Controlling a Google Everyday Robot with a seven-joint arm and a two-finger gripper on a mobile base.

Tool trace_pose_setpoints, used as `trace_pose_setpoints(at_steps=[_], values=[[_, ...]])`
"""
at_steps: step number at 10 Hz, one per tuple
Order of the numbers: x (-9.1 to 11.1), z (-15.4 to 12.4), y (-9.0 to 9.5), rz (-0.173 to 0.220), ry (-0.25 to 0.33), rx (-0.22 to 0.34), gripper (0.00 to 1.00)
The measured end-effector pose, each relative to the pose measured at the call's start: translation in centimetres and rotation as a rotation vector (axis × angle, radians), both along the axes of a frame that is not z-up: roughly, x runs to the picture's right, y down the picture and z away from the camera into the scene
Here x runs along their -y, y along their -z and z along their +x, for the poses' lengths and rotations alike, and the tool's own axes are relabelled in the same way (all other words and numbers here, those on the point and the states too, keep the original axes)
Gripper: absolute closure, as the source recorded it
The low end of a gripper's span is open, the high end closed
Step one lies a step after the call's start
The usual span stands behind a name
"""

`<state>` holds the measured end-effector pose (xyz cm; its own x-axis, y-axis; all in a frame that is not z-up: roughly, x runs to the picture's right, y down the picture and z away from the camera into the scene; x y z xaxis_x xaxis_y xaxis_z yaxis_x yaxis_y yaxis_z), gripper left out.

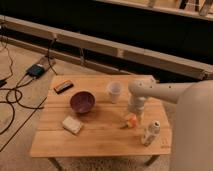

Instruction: Place the pepper in the ceramic bowl

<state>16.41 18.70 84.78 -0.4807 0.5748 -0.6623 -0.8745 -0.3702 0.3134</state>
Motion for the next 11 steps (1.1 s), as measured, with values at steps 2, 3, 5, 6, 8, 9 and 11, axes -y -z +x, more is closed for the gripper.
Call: trace_pose_setpoints(at_steps=[2,3,5,6,8,9,11], values=[[-0.2,0.1,-0.6,-0.012,0.0,0.001,0.35],[-0.4,0.2,-0.8,-0.018,0.0,0.0,0.35],[-0.5,0.0,-1.1,-0.024,0.001,0.002,0.35],[-0.5,0.0,-1.2,-0.026,0.0,0.003,0.39],[-0.4,-0.1,-1.4,-0.025,-0.004,0.007,0.61],[-0.3,-0.2,-1.4,-0.023,-0.006,0.008,0.69],[-0.2,-0.2,-1.4,-0.022,-0.011,0.009,0.9]])
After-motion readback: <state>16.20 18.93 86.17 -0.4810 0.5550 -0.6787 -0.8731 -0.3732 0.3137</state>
